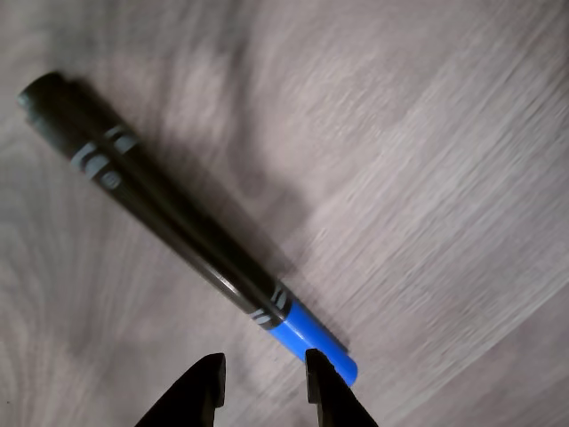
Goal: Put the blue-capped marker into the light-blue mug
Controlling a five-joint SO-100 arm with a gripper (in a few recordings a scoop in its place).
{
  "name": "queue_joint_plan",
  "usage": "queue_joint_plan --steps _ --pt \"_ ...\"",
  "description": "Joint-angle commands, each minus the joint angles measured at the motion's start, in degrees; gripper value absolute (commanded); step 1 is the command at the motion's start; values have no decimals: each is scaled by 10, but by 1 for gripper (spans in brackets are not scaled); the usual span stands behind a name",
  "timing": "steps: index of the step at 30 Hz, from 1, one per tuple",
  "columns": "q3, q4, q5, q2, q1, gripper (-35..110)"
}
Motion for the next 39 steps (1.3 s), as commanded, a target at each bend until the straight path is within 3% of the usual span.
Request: queue_joint_plan --steps 1,32,39 --pt "-29 2 -17 -11 -1 14" --pt "-86 -32 -35 -148 -37 14" --pt "-86 -48 -25 -163 -40 0"
